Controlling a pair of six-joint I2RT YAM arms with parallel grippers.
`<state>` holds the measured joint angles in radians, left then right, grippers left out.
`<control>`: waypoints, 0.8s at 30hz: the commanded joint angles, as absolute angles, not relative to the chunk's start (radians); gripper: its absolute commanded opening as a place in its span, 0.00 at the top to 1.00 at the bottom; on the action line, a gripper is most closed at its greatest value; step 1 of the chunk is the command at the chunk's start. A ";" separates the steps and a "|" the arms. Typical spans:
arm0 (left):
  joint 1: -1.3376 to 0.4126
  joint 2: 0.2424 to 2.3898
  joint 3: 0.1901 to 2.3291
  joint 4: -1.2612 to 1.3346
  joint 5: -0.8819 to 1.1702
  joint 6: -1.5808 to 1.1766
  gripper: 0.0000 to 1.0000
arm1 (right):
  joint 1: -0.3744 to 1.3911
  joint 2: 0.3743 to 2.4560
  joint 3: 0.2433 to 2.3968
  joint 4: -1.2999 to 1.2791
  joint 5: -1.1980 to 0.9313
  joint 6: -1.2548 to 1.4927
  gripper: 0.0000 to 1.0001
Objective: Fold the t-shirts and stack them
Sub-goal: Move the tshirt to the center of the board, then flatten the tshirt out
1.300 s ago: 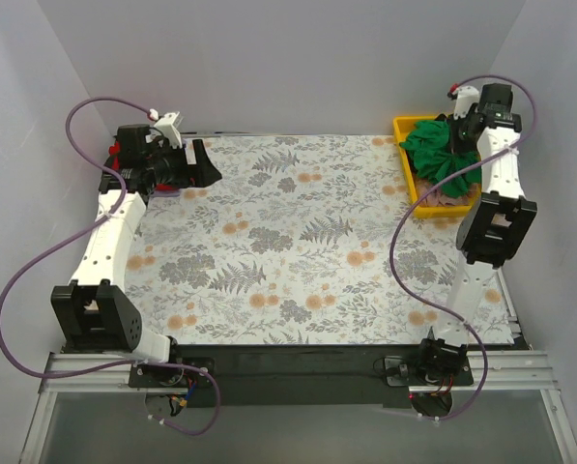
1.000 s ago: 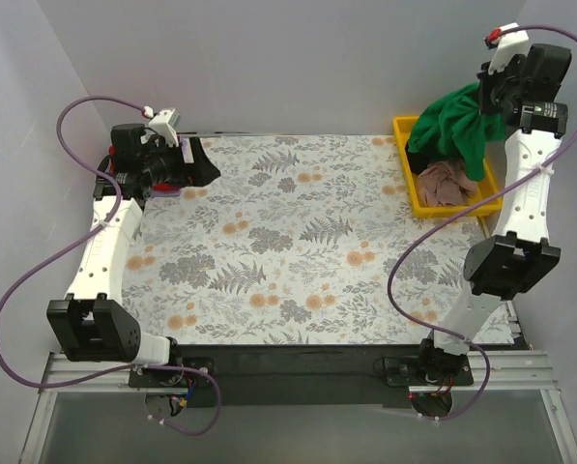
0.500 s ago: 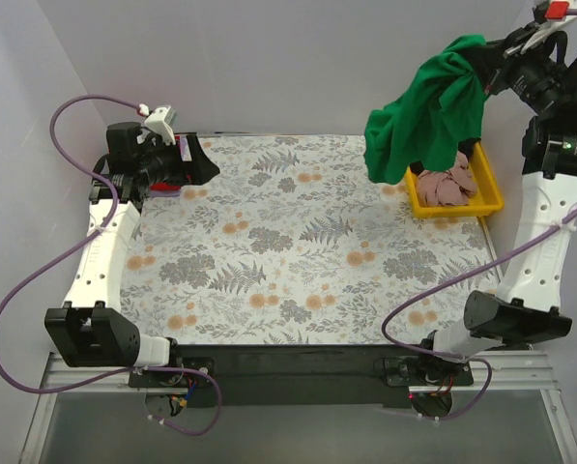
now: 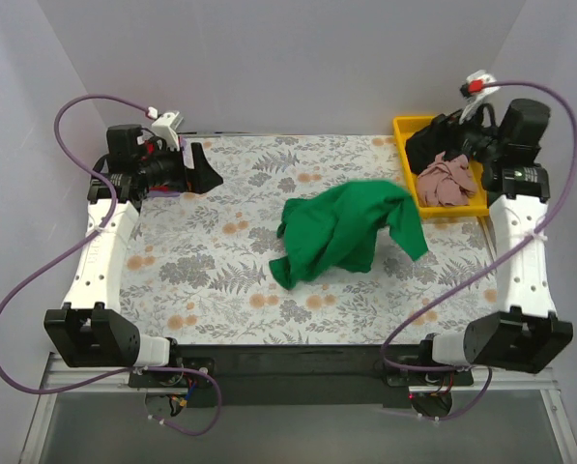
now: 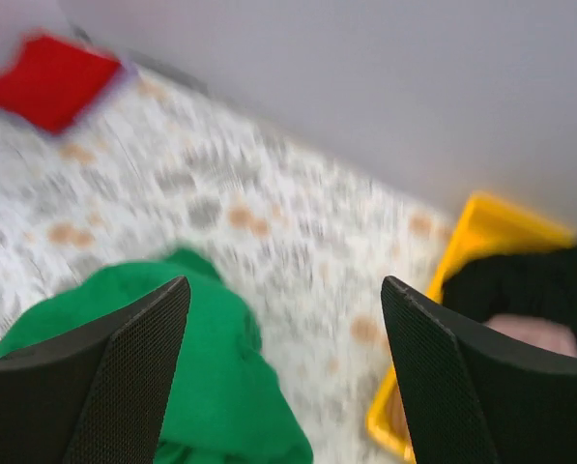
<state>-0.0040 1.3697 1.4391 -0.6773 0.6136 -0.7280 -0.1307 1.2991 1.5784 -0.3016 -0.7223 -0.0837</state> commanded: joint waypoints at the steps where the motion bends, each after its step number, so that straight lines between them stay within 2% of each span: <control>1: -0.017 1.358 1.416 -0.790 0.735 -0.539 0.12 | -0.137 1.361 1.447 -0.621 -0.563 -0.368 0.14; 6: -0.150 1.414 1.269 -0.908 0.710 -0.335 0.13 | -0.115 1.305 1.299 -0.675 -0.533 -0.481 0.16; 11: -0.369 1.422 1.028 -0.800 0.570 -0.262 0.21 | 0.032 1.347 1.178 -0.722 -0.371 -0.577 0.24; 16: -0.535 1.502 0.959 -0.683 0.450 -0.299 0.23 | 0.083 1.431 1.137 -0.719 -0.261 -0.578 0.29; 22: -0.609 1.637 0.946 -0.522 0.253 -0.367 0.22 | 0.083 1.583 1.157 -0.712 -0.167 -0.578 0.41; 23: -0.612 1.673 0.953 -0.515 0.232 -0.368 0.25 | 0.081 1.597 1.157 -0.710 -0.157 -0.580 0.43; 24: -0.615 1.689 0.960 -0.509 0.216 -0.370 0.32 | 0.083 1.614 1.154 -0.707 -0.131 -0.583 0.44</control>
